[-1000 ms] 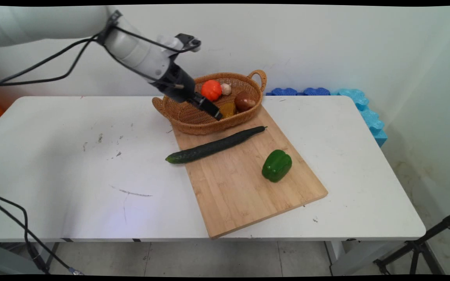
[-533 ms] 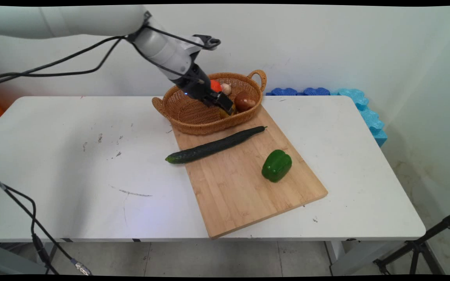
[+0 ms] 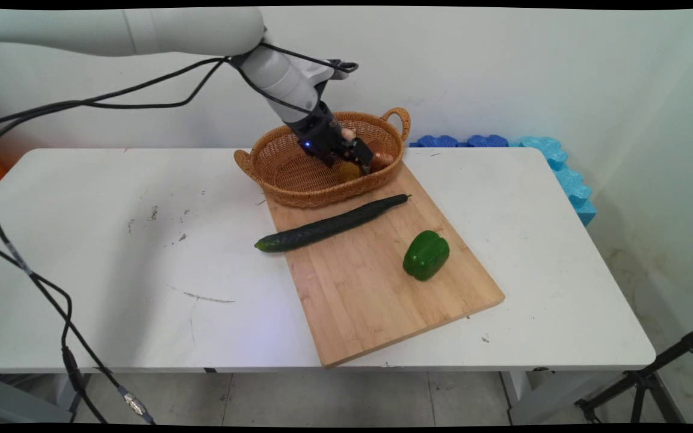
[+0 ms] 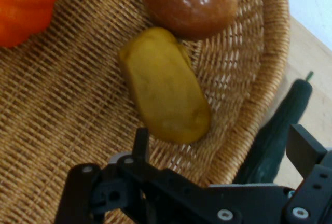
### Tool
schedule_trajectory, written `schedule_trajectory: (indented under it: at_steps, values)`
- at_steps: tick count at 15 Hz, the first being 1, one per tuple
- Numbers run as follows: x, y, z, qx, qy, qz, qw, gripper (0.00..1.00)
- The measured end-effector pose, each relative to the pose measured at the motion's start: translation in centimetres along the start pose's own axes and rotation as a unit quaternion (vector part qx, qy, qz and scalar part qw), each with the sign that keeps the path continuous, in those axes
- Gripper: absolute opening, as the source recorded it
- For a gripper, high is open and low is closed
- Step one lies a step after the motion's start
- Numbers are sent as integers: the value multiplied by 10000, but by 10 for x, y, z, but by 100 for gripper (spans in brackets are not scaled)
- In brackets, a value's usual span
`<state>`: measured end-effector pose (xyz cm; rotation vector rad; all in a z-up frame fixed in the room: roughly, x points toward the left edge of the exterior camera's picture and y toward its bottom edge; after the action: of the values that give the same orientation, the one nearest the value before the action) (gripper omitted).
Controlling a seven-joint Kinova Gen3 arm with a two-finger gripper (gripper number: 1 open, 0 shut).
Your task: Pick up the potato from the vegetable basket
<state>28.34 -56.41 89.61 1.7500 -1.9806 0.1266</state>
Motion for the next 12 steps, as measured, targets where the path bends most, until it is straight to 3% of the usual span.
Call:
schedule_trajectory:
  at_steps: [12]
  values:
    - [26,-9,32,239,-182,-951,9950,100]
